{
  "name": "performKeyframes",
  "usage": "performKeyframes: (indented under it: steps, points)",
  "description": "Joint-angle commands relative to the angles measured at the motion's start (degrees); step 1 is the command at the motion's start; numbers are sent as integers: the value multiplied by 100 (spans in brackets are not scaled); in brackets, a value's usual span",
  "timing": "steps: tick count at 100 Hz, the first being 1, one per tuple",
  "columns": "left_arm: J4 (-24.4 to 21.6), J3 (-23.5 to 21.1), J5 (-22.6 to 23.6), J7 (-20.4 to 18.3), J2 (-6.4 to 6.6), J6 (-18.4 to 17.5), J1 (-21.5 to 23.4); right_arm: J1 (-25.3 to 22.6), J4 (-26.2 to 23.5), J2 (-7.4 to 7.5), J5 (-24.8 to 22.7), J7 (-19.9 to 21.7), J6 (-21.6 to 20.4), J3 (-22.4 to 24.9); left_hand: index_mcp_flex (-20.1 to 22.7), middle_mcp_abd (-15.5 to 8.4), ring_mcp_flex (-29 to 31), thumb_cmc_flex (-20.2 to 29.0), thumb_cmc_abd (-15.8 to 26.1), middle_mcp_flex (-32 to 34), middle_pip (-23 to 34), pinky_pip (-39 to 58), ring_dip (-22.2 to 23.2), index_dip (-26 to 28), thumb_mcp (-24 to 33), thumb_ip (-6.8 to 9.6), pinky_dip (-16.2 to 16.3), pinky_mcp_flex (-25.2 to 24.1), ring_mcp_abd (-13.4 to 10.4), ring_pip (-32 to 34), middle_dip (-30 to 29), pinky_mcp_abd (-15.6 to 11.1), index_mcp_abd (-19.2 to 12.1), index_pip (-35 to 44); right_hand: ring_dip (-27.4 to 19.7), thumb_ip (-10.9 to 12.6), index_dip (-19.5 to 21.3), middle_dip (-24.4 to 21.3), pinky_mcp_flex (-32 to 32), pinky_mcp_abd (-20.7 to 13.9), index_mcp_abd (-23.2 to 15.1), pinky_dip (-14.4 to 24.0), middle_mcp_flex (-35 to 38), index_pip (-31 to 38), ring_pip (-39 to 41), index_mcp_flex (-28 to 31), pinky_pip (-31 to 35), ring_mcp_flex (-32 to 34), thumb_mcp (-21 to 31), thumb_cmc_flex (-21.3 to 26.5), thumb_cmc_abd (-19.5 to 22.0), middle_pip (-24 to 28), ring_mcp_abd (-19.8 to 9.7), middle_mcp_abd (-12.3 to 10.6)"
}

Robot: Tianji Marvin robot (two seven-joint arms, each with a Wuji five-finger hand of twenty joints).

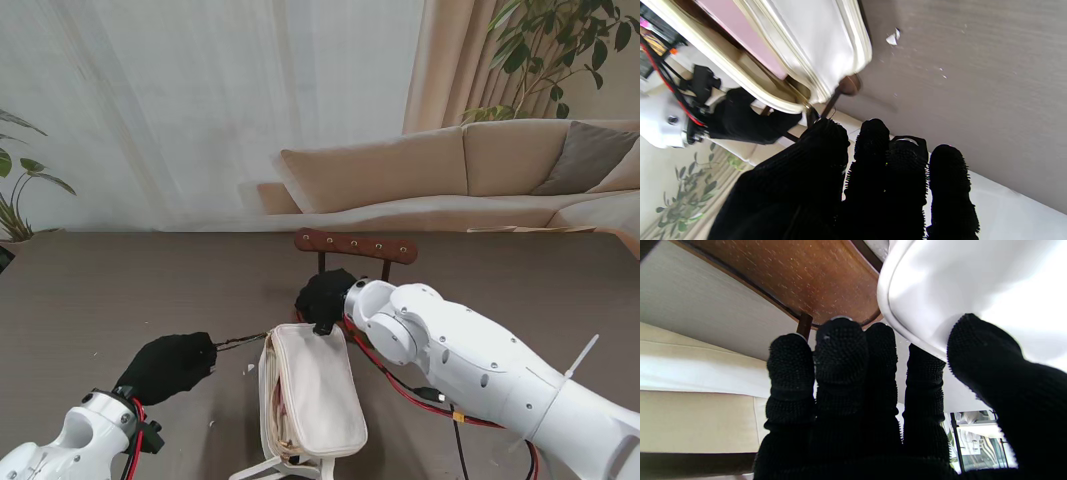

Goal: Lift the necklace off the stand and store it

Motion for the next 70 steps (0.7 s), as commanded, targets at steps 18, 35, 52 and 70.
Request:
performKeyframes:
  steps: [18,35,52,70]
  points:
    - [310,26,-201,-27,-42,227,-558,-414,-442,190,-162,333,157,222,393,9,226,166,30,189,39,67,-26,82,197,178,-42,46,68,-47,-58,118,176,698,127,268,191,-42,-747,142,-127,228,250,601,248,698,418,218,786,458,-393,147,62,29]
    - [583,196,-285,-32,-40,317,-990,-607,-788,241,-334,491,426,346,407,0,243,152,12,204,38,75,-44,93,223,170,-41,59,77,-64,-70,123,152,696,157,275,226,-28,-674,160,-93,231,313,587,368,751,459,229,849,469,-480,148,68,55]
    - [830,398,-409,23,-56,423,-1385,-756,-1082,267,-501,656,932,415,417,16,268,147,9,211,31,79,-63,92,244,166,-43,77,104,-81,-82,145,181,678,188,270,257,-9,-596,228,-33,241,365,582,527,790,533,227,919,467,-585,156,76,103]
    - [1074,636,-514,139,-82,493,-1704,-963,-1317,282,-606,745,1406,547,418,35,272,155,10,206,26,84,-75,90,248,169,-42,68,135,-96,-87,154,200,657,174,255,273,0,-605,274,14,242,353,558,600,787,578,216,931,484,-587,151,104,140]
